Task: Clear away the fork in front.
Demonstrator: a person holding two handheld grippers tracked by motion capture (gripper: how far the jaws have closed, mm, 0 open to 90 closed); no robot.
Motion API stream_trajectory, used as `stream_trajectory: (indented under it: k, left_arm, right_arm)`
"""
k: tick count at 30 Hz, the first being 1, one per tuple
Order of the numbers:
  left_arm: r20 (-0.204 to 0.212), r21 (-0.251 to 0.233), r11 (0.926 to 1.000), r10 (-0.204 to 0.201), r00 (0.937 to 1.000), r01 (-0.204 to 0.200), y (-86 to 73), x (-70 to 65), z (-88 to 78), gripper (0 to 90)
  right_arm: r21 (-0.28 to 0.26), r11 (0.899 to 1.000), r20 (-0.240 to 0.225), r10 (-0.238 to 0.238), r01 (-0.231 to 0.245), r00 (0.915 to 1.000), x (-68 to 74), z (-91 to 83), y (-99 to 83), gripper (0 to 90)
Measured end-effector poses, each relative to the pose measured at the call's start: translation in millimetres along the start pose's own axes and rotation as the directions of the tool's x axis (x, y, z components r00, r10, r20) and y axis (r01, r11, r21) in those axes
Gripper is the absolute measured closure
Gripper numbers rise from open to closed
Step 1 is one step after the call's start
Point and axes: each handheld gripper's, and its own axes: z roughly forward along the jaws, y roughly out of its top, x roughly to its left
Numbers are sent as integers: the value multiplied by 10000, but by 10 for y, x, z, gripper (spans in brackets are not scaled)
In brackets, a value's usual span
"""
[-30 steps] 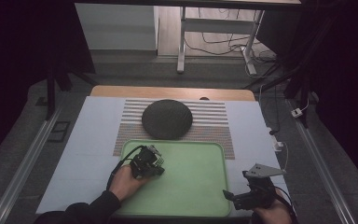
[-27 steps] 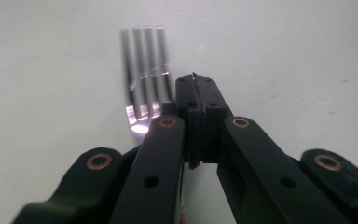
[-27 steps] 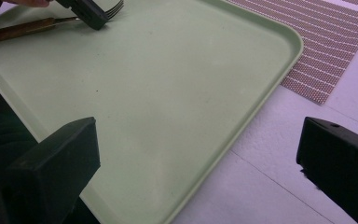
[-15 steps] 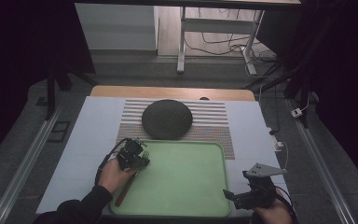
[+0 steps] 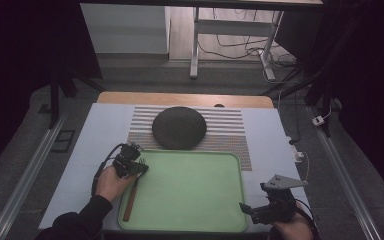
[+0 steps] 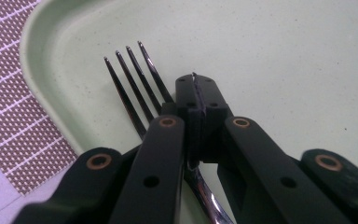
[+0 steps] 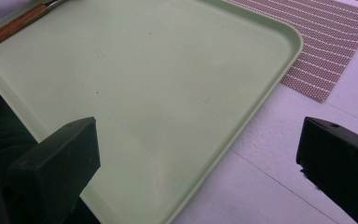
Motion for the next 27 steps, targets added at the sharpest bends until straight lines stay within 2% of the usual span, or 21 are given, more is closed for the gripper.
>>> stream_trajectory:
  k: [5,11,13,17,19,22,27]
  left_arm:
    - [8,-97,9999,-96,10000,96,-4,7,-26,806]
    - [425,-729,9973,-24,9991,55,-29,2,-153,648]
    - [700,-907,9959,45,9975,19,-45,7,-190,598]
    - [1065,-1367,9906,201,9941,-54,-76,6,-259,495]
    - [1140,-1592,9870,399,9927,-214,-87,2,-292,418]
    - [1026,-1792,9822,747,9919,-555,-107,-25,-360,346]
    - [1152,-2185,9741,858,9896,-590,-177,-64,-516,230]
  right_arm:
    - [-14,10000,-14,13,-13,10000,-2,-3,-1,0]
    - [-7,10000,-7,7,-7,10000,-6,-4,-1,0]
    - [-12,10000,-25,9,-9,10000,-4,-4,-1,0]
    - [-12,10000,-12,19,-19,10000,0,-4,0,0]
    - [-21,10000,10,24,-24,10000,1,-4,0,0]
    - [-20,10000,20,19,-19,10000,3,-3,1,0]
    - [0,10000,13,-6,6,10000,2,-3,1,0]
